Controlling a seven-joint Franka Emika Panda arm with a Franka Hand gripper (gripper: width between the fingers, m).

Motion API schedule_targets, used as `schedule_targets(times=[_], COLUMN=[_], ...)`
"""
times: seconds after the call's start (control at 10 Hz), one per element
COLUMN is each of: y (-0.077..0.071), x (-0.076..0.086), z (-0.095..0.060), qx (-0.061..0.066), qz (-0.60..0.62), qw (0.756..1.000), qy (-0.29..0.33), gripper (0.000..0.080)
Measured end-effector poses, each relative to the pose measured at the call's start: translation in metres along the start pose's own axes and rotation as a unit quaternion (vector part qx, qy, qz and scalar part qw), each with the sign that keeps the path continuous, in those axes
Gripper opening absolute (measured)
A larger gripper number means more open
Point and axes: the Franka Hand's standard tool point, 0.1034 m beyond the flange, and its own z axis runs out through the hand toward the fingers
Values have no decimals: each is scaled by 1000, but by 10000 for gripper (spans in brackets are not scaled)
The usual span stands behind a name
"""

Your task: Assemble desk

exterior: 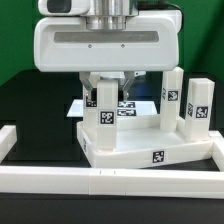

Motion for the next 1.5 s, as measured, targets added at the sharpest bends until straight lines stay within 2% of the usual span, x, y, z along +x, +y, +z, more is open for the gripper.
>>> schedule_targets(times=[0.4, 0.6, 0.7, 0.8, 0.9, 1.0, 1.1, 1.5], y=[-15, -15, -14, -17, -17, -16, -14, -12], x=[-2, -2, -2, -2, -2, -2, -1, -2], z=[1, 1, 1, 1, 1, 1, 2, 3], qx=[9, 9, 8, 8, 7, 7, 7, 6], qz=[173, 169, 135, 130, 69, 19, -53, -177], qw=[985, 986, 991, 991, 998, 1000, 999, 984], qy=[-3, -3, -3, -3, -2, -2, -1, -2], gripper=[290, 290, 496, 599, 599, 639, 647, 649])
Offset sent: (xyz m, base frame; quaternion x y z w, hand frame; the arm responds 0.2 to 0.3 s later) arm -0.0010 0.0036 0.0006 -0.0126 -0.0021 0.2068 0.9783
